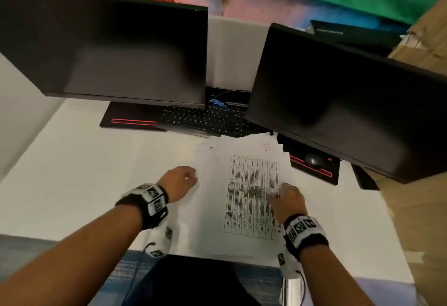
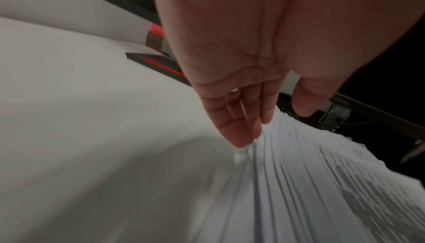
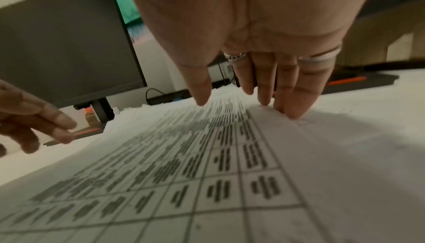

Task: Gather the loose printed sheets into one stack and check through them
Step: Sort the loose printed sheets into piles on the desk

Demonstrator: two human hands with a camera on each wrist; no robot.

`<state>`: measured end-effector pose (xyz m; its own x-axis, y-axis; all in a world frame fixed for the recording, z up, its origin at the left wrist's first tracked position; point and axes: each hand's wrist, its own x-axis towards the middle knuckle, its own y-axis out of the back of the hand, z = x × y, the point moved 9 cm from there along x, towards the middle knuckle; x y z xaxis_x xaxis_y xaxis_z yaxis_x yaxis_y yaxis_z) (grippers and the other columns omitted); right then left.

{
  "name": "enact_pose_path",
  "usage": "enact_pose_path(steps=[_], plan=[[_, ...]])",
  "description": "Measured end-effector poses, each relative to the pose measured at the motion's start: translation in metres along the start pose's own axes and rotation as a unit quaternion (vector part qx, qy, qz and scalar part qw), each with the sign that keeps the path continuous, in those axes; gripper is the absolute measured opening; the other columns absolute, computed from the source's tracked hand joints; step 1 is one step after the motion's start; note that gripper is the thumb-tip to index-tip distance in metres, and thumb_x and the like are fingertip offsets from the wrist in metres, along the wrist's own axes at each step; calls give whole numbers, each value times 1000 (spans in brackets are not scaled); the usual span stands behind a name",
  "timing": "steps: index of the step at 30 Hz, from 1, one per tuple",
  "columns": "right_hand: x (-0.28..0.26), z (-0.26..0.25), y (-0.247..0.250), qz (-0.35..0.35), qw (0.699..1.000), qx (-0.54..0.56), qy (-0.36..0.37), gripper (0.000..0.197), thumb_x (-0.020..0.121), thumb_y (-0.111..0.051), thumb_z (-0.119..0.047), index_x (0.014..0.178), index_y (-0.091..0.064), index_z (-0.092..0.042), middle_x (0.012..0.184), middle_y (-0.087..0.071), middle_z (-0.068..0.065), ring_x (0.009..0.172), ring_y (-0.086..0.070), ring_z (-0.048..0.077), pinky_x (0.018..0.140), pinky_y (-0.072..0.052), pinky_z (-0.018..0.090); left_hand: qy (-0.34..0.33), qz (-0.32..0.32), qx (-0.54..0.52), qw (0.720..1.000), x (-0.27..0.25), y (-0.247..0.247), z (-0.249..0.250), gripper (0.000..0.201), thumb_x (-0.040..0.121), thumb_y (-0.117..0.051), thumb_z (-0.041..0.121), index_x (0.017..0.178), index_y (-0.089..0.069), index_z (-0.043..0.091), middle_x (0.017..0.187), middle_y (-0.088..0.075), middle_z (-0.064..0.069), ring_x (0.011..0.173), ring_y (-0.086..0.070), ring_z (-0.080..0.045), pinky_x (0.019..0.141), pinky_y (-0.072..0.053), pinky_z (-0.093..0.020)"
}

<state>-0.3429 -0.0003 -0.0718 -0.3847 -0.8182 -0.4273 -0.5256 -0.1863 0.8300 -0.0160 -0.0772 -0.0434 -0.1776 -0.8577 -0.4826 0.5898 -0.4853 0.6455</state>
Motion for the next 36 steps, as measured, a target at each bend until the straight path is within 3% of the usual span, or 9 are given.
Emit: enact_pose_path(steps=[5, 12, 15, 18, 21, 27, 30, 33, 36], plan=[[-5, -9, -7, 2, 998, 33, -46, 81, 89, -66, -45, 151, -33, -4, 150, -39, 16, 137, -40, 36, 111, -37, 46, 52, -38, -19, 998, 1, -31, 12, 43, 101, -52, 30, 139, -46, 13, 136, -52, -8, 119, -52, -25, 96, -36, -28], [-7, -23, -21, -16, 994, 101, -33, 83, 91, -69, -37, 155, -25, -8, 158, -33, 10, 144, -32, 31, 116, -32, 42, 86, 83, -71, 990, 8, -30, 3, 67, 91, -64, 27, 148, -33, 8, 136, -55, -15, 122, -56, -33, 99, -46, -38], [-7, -33, -31, -25, 981, 191, -22, 84, 86, -77, -23, 154, -31, -10, 154, -42, 9, 142, -41, 27, 118, -33, 38, 123, 111, -82, 983, 6, -21, -8, 46, 93, -63, 23, 132, -45, 5, 119, -62, -15, 111, -60, -35, 79, -44, -31], [-6, -35, -39, -35, 957, 282, -66, 90, 74, -86, -17, 149, -37, -18, 138, -59, 11, 125, -59, 28, 105, -50, 46, 142, 158, -86, 973, 2, -11, -22, 15, 94, -64, 23, 91, -57, 10, 85, -62, -6, 91, -62, -32, 68, -40, -29], [-3, -46, -42, -52, 941, 330, -56, 79, 74, -86, -12, 141, -46, -20, 135, -61, 5, 119, -62, 24, 103, -51, 45, 138, 189, -141, 962, -4, -5, -29, 33, 94, -64, 25, 68, -45, 16, 65, -50, 2, 73, -53, -28, 55, -32, -28], [5, -63, -12, -51, 936, 346, 47, 66, 84, -77, -25, 143, -47, -19, 142, -57, 2, 131, -55, 22, 109, -46, 49, 66, 134, -243, 958, -4, 4, -24, 59, 79, -75, 54, 121, -61, 15, 111, -71, 0, 101, -68, -25, 87, -56, -42], [7, -67, -5, -36, 949, 307, 65, 64, 92, -69, -22, 149, -40, -14, 148, -48, 0, 138, -46, 21, 117, -36, 44, 37, 105, -282, 953, -7, -2, -11, 31, 85, -75, 38, 110, -67, 21, 101, -76, 3, 92, -73, -20, 86, -59, -43], [8, -70, -4, -32, 954, 288, 74, 63, 96, -63, -26, 151, -35, -13, 149, -48, 3, 138, -45, 24, 117, -35, 46, 10, 164, -264, 950, -11, 18, -6, 25, 89, -72, 23, 113, -65, 20, 97, -73, 7, 85, -70, -6, 77, -58, -25], [14, -39, 9, 28, 991, 132, -5, 90, 85, -72, -47, 155, -25, -15, 158, -33, 5, 142, -34, 32, 114, -34, 55, 36, 231, -269, 934, -19, 48, -31, 28, 91, -70, 21, 119, -66, 15, 98, -70, 2, 89, -69, -17, 66, -48, -17]])
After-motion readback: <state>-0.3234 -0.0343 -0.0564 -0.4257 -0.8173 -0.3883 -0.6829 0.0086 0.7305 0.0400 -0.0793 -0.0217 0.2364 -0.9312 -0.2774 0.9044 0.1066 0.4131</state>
